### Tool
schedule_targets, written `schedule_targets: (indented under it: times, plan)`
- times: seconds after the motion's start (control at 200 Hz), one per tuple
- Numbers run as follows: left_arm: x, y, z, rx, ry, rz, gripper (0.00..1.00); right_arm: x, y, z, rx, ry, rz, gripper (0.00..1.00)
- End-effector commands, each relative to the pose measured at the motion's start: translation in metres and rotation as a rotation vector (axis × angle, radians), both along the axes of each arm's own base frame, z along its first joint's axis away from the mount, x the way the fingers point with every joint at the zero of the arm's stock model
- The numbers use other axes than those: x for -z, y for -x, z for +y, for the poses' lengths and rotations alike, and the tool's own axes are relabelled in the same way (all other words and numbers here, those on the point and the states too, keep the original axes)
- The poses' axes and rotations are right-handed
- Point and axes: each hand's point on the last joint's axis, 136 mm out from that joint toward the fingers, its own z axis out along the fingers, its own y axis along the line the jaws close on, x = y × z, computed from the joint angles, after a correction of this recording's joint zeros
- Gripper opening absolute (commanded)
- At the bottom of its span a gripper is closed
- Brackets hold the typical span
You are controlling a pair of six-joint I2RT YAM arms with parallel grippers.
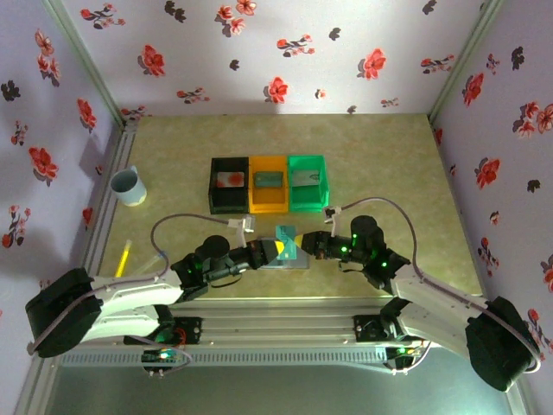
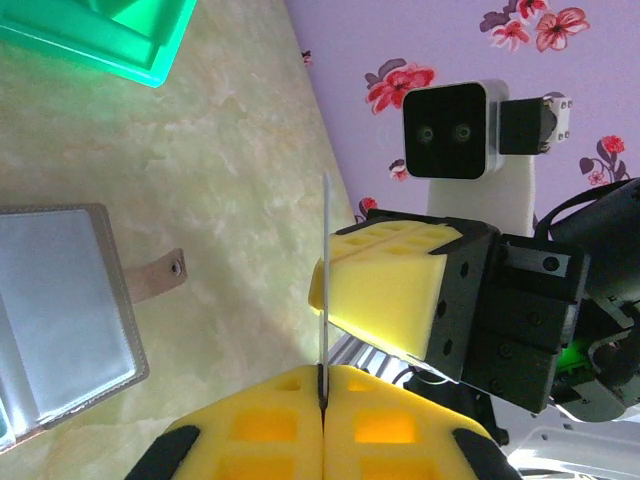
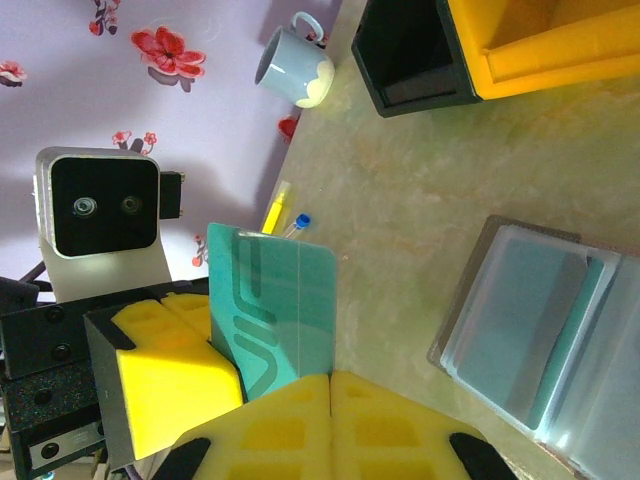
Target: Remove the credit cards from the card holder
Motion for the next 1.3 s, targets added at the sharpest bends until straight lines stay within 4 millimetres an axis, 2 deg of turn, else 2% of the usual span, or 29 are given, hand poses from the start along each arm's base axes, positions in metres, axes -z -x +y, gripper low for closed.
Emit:
schedule_targets:
  times: [0.0,0.06,0.13,0.235,0.365,0.51,0.71,0.97,1.155,1.295]
  plan:
    - [-0.016,0.003,0.000,0.014,0.029,-0.031,0.00,0.005,0.008,0.001,-0.040,0.027,-0.006,0.00]
    - [-0.011,0.004,0.002,0.019,-0.008,-0.015,0.00,0.006,0.010,0.000,-0.043,0.047,-0.007,0.09]
    - [-0.006,0.007,0.006,0.043,-0.065,0.010,0.00,0.008,0.011,-0.004,-0.039,0.074,-0.014,0.27]
    - [0.000,0.014,0.019,0.089,-0.195,0.052,0.00,0.010,0.015,-0.011,-0.045,0.117,-0.038,0.46]
    - [-0.001,0.026,0.040,0.175,-0.369,0.099,0.00,0.005,0.019,-0.018,-0.052,0.151,-0.081,0.57]
    - [-0.007,0.041,0.061,0.284,-0.561,0.146,0.00,-0.008,0.018,-0.016,-0.061,0.135,-0.129,0.60]
    - [-0.011,0.055,0.069,0.433,-0.706,0.144,0.00,-0.029,0.021,-0.004,-0.128,0.048,-0.182,0.67]
    - [-0.016,0.067,0.056,0.581,-0.674,0.118,0.00,-0.043,0.035,0.015,-0.260,-0.056,-0.211,0.69]
    - [-0.025,0.076,0.050,0.655,-0.627,0.090,0.00,-0.035,0.053,0.029,-0.353,-0.052,-0.236,0.67]
    - [-0.028,0.082,0.048,0.695,-0.600,0.077,0.00,-0.031,0.071,0.041,-0.438,-0.058,-0.250,0.60]
